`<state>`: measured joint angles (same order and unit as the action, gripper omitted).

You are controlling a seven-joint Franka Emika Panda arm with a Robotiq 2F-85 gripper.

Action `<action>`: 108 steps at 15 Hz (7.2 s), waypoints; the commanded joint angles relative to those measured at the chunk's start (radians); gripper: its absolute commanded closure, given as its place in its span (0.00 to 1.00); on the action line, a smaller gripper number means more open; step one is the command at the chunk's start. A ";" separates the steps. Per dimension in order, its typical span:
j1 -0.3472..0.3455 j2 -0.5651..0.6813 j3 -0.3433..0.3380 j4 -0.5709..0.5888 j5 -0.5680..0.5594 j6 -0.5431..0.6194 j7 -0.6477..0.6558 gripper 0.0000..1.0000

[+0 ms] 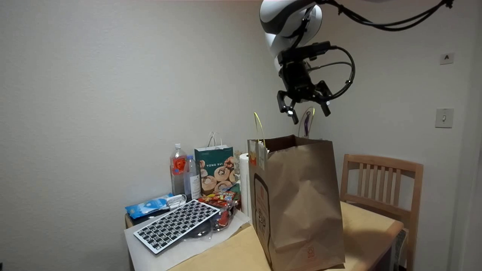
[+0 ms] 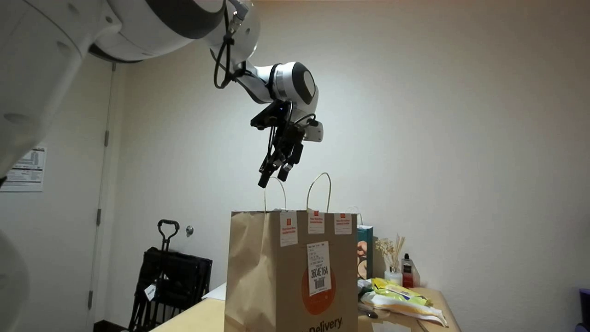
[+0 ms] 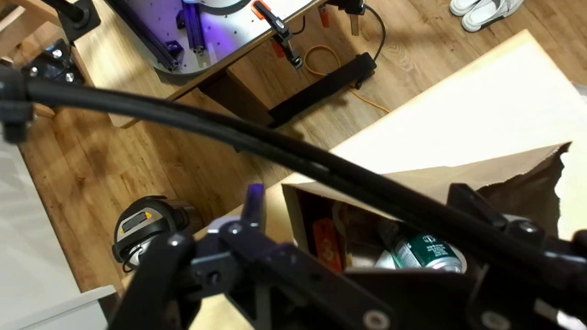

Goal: Move the paper bag

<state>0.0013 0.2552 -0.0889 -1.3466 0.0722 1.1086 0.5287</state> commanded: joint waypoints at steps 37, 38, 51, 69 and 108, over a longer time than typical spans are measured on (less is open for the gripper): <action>-0.093 0.294 -0.095 0.369 -0.213 0.065 -0.392 0.55; -0.094 0.294 -0.097 0.368 -0.206 0.063 -0.376 0.61; -0.059 0.367 -0.116 0.523 -0.255 0.065 -0.281 0.96; 0.006 0.481 -0.113 0.731 -0.487 0.091 -0.695 0.94; -0.044 0.555 -0.104 0.999 -0.464 -0.711 -0.648 0.25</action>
<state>0.0184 0.7810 -0.2152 -0.3901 -0.4843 0.4585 -0.2531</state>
